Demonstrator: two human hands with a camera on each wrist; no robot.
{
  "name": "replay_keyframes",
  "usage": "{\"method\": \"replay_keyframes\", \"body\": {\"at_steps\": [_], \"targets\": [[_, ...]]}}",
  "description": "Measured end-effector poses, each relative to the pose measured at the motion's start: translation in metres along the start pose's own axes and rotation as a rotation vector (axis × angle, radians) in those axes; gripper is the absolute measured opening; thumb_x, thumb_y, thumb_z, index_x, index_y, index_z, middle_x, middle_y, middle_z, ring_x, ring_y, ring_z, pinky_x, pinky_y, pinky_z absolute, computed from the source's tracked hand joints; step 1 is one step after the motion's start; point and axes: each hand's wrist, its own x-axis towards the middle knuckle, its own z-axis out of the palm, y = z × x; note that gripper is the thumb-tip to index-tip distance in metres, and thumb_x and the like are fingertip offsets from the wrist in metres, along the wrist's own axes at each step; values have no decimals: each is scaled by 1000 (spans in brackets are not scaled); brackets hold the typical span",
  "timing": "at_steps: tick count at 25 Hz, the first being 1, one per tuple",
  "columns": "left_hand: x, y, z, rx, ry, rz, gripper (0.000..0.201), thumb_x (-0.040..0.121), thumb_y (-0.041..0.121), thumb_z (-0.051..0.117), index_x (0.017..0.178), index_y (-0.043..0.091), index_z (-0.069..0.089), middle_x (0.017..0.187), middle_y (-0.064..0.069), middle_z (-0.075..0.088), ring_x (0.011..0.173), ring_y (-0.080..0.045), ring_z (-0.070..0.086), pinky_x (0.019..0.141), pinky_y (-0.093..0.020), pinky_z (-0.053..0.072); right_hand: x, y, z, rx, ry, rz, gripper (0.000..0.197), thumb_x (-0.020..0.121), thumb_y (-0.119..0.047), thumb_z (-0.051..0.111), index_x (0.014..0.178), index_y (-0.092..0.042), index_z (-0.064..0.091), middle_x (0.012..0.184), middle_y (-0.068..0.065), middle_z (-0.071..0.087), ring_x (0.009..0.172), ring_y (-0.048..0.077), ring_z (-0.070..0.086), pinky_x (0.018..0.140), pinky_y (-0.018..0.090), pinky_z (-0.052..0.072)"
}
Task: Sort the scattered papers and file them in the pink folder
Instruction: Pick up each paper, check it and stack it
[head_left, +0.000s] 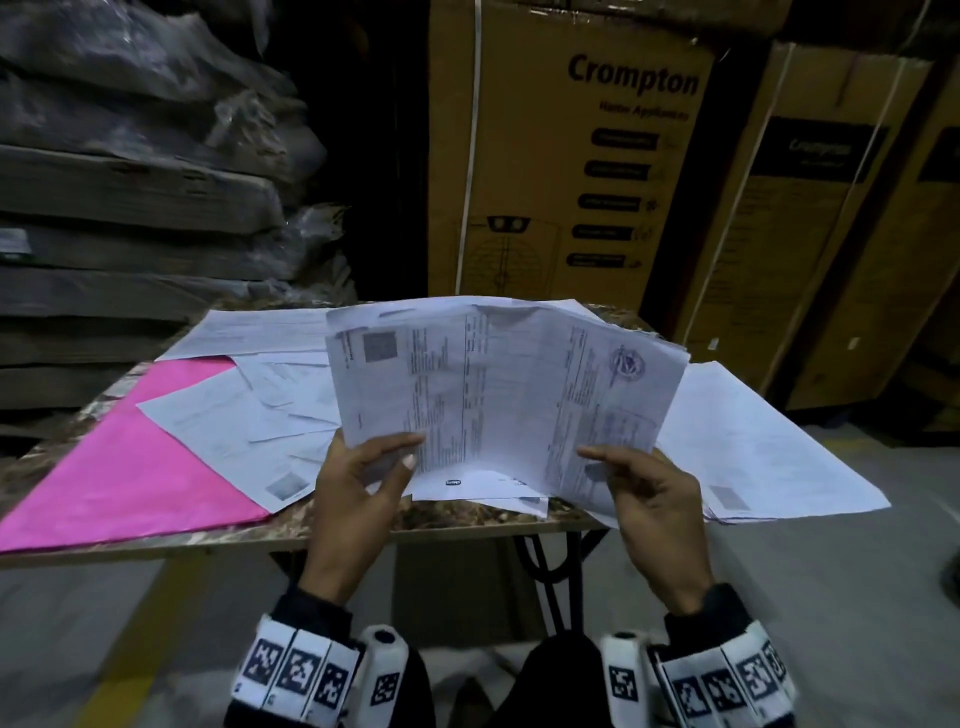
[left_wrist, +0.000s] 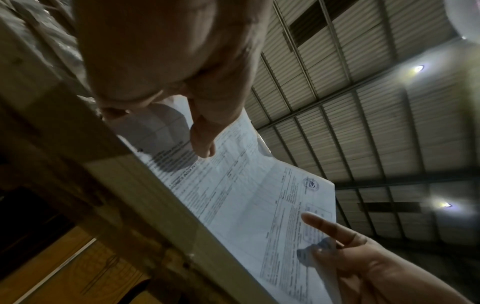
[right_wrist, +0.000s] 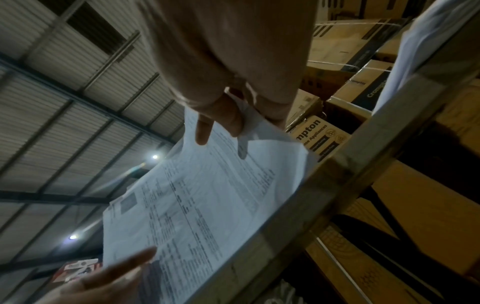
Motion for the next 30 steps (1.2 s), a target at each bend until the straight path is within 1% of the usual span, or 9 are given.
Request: {"method": "replay_keyframes", "body": {"at_steps": [4,8,11,13,16,19,22,26,30], "targets": [[2,-5,1,52,2,-3,31,88,10,72,93,40,75,123,3,53,120,-21,59,91,-45,59,1,0,-1,16,-12,42,45,91,12,57,100,-28,75,116,-11,69,116,9,60,93,17,52],[-1,4,3,275,75,56,33,85,13,76,99,43,70,142,5,38,132,-18,38,102,-17,43,-8,-5,-2,100,79,119,46,94,8,55,105,-34,72,125,-9,68,122,5,57,99,11,45],[-13,9,10,459,73,94,33,84,20,78,111,38,73,156,0,27,139,-27,29,112,-44,33,-22,-4,-8,138,94,151,47,95,8,55,107,-33,72,128,-9,67,125,3,56,105,19,44],[-31,13,23,440,50,122,39,85,25,78,119,40,68,153,-2,26,135,-24,29,110,-50,34,-34,-6,-9,164,140,182,47,94,8,56,107,-34,73,131,-8,65,128,5,54,103,18,45],[-64,24,47,309,-21,111,46,90,46,67,134,47,54,139,6,27,125,-13,33,104,-29,36,-51,-3,-9,248,232,192,44,94,7,58,111,-31,72,135,-13,62,132,6,50,102,19,46],[-97,37,65,123,-196,-22,50,95,50,58,141,55,41,129,7,39,116,-3,48,94,-12,41,-71,-9,-7,306,311,175,42,94,5,58,121,-26,69,135,-20,60,133,5,50,99,25,50],[-113,33,83,-75,-347,-130,50,97,45,54,145,49,40,139,15,51,127,-5,52,104,-31,49,-94,-2,-4,329,272,251,45,96,8,55,127,-22,66,138,-13,59,134,7,49,105,38,49],[-110,26,87,-218,-320,-147,46,97,26,64,142,32,52,143,17,53,137,-9,47,108,-46,47,-112,-5,-3,346,233,333,46,94,9,56,126,-23,66,128,-11,67,123,5,59,93,28,55],[-101,27,94,-187,-323,-98,45,95,2,63,132,26,60,135,14,59,134,-11,49,110,-43,45,-114,-1,-32,320,198,356,48,91,11,59,129,-19,62,116,-19,71,112,3,66,88,26,57]]}}
